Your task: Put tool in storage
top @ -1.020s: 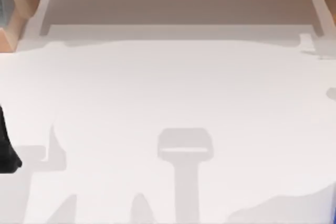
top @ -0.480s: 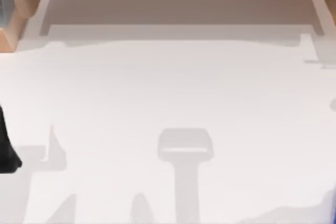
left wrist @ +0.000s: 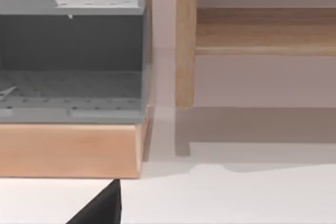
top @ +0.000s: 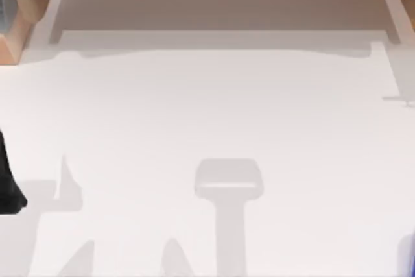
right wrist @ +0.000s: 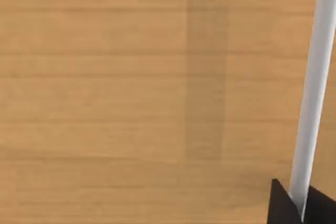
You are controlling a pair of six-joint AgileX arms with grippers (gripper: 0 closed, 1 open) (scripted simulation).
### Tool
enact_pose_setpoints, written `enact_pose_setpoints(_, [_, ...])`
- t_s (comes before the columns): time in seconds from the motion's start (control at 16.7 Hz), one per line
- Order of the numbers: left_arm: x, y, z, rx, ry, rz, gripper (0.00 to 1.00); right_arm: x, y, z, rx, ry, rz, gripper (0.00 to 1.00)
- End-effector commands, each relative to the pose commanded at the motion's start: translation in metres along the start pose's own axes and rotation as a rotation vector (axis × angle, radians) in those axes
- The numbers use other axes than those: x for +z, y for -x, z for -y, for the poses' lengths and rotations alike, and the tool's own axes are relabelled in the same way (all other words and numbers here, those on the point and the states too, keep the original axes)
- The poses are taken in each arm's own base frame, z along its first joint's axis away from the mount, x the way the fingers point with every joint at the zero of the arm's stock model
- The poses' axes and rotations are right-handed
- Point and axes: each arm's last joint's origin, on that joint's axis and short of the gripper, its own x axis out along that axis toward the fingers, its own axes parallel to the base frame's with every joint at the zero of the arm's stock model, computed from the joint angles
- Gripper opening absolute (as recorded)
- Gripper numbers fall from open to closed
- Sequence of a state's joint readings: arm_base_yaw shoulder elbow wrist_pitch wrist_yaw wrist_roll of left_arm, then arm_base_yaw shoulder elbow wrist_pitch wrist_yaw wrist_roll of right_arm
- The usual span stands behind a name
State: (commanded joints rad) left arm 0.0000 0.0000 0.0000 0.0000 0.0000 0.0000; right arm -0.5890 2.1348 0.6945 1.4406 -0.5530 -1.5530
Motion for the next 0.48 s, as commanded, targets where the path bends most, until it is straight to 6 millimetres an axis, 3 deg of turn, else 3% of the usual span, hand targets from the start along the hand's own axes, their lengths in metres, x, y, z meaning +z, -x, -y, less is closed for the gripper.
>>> enact_pose_setpoints(0.18, [0.0,0.0,0.0,0.0,0.0,0.0,1.0,-0.001,0.004,0.0,-0.005,0.003,-0.001,0.0])
enact_pose_setpoints(0.48, [0.0,0.0,0.0,0.0,0.0,0.0,1.0,0.0,0.052,-0.002,0.006,-0.006,0.0,0.0])
